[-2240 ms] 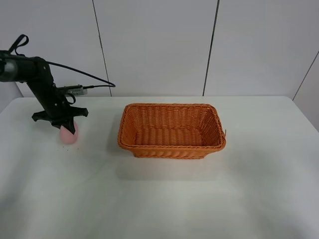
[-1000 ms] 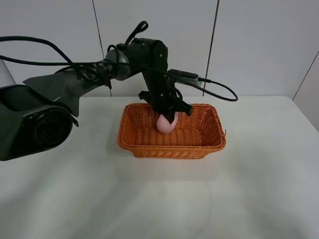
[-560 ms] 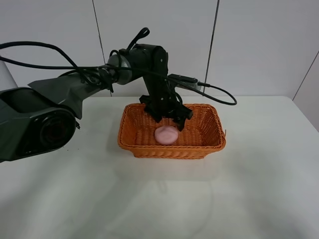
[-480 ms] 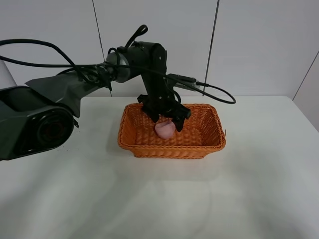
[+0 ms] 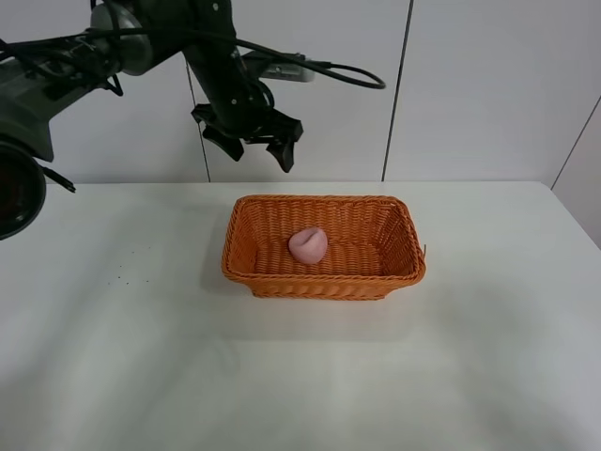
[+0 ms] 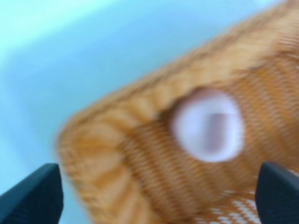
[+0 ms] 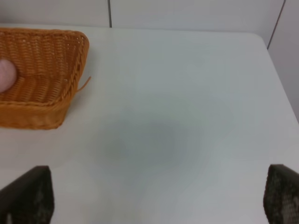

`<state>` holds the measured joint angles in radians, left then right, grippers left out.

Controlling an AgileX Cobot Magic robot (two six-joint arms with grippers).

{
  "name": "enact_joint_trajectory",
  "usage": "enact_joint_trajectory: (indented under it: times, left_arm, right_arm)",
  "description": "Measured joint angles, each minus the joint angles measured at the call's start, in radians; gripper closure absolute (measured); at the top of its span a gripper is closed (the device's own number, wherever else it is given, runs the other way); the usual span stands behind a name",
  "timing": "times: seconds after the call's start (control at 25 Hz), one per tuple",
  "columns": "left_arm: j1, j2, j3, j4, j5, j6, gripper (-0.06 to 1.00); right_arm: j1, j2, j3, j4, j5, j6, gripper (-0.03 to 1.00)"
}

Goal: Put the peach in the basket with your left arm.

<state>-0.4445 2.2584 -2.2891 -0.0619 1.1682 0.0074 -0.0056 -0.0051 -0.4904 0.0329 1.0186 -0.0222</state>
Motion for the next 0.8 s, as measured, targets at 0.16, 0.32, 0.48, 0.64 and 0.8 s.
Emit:
enact_joint_trajectory:
  times: [0.16, 0.32, 0.48, 0.64, 0.8]
  left_arm:
    - [0.118, 0.001, 0.024, 0.005, 0.0, 0.001, 0.09]
    - [0.249, 0.001, 0.063, 0.026, 0.0, 0.008, 0.1]
    - [0.375, 0.001, 0.096, 0.062, 0.0, 0.009, 0.1]
    - [0.422, 0.0, 0.1, 0.062, 0.0, 0.009, 0.1]
    - [0.424, -0.04, 0.16, 0.062, 0.0, 0.009, 0.1]
  right_arm:
    - [0.0, 0.0, 0.0, 0.0, 0.0, 0.0, 0.27]
    - [0.0, 0.0, 0.0, 0.0, 0.0, 0.0, 0.27]
    - [0.0, 0.0, 0.0, 0.0, 0.0, 0.0, 0.27]
    - [0.0, 0.0, 0.0, 0.0, 0.0, 0.0, 0.27]
    - [0.0, 0.0, 0.0, 0.0, 0.0, 0.0, 0.27]
